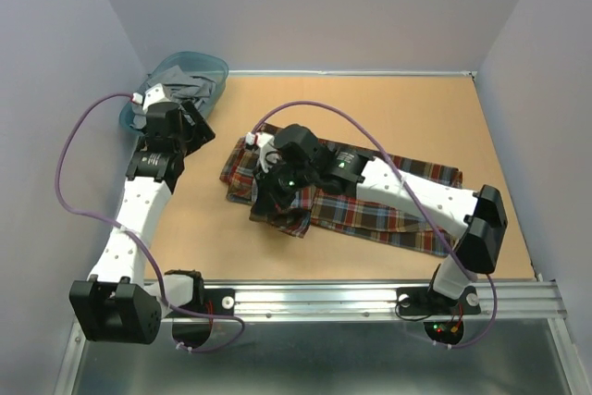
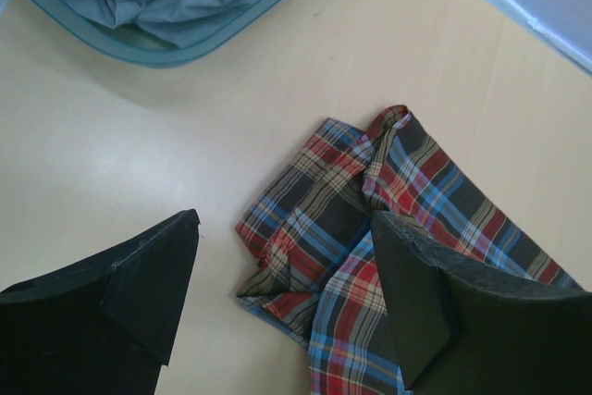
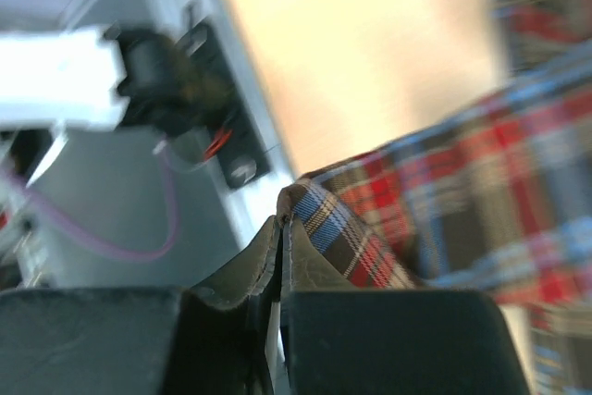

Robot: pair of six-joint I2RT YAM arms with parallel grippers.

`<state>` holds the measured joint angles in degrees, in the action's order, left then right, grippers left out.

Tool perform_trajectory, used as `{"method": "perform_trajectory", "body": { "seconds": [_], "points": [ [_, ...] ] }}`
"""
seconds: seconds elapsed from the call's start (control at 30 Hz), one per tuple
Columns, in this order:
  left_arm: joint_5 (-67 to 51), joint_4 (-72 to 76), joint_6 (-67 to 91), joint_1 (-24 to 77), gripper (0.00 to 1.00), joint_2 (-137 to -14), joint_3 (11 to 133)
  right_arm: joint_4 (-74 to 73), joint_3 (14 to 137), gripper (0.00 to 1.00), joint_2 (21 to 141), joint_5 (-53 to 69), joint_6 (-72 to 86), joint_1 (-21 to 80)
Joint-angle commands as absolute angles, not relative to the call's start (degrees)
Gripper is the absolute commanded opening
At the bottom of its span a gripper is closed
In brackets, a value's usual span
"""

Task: Fold and stack the long sleeve shirts
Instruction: Fold the shirt

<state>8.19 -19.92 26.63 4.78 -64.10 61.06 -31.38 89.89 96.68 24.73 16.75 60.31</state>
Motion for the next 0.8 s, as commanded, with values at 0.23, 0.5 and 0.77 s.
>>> {"method": "perform_trajectory", "body": {
  "seconds": [0.23,0.5,0.77],
  "points": [
    [1.32,-15.47,23.38,4.83,0.87,-64.33,57.39,-29.27,78.59,0.01,84.82,-2.1,24.86,39.66],
    [-5.88,-12.39,19.6,5.62,0.87,-67.5,56.43,-29.18,67.07,0.01,81.83,-8.34,32.86,29.36],
    [-8.44,-11.25,17.67,7.47,0.87,-72.41,57.3,-29.27,60.21,0.01,79.19,-9.49,35.51,19.96]
  ]
}}
